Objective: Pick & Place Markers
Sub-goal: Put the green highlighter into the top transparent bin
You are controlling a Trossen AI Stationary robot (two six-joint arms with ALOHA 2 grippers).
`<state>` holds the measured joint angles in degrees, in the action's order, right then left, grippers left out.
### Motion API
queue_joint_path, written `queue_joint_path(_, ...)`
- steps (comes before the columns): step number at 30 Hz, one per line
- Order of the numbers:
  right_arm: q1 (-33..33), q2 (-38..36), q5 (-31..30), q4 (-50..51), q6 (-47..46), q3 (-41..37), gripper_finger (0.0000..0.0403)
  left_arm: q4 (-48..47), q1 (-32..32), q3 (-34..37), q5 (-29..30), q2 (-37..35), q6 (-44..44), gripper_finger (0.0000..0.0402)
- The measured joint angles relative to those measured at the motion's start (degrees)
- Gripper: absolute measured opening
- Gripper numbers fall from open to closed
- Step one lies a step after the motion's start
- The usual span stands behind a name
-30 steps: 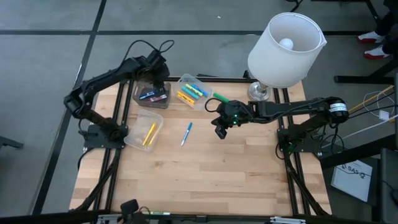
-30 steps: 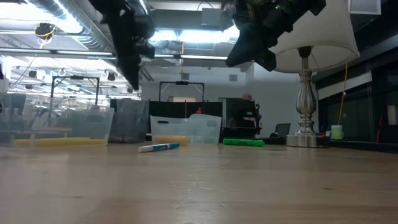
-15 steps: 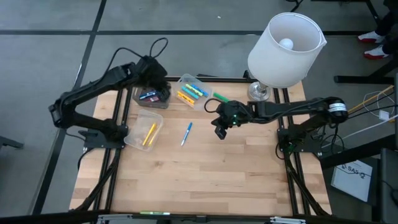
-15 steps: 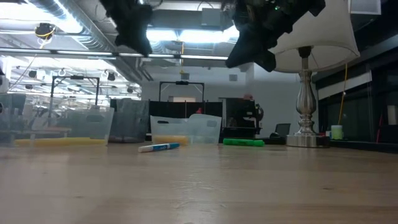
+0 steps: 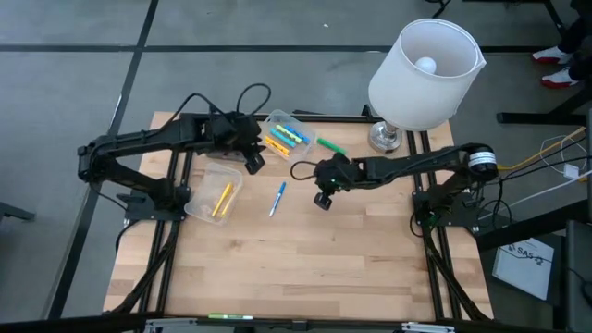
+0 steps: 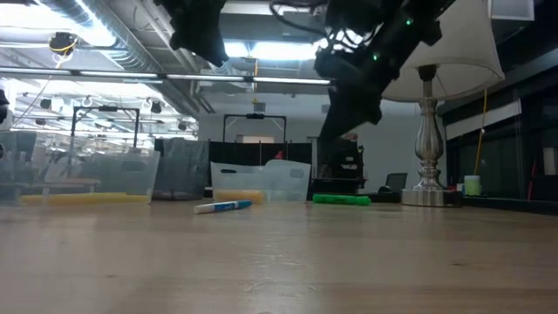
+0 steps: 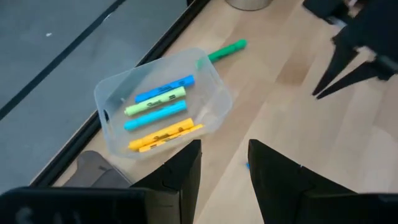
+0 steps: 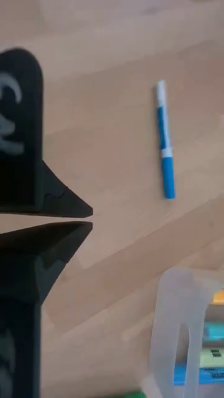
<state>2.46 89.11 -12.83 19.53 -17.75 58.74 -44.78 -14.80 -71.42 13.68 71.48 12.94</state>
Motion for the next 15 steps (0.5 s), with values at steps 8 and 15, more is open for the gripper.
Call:
queue_joint_path(8,0.0,3.8,0.4,0.0,8.0,0.0,0.0095,0.8,2.4,0.0,0.3,0.7,6.4,0.0127)
queue_joint_path(15,0.9,4.9,-10.5,-0.3,15.8,0.0,0.0189,0.8,4.2,0.0,1.1,0.8,10.0,0.0127)
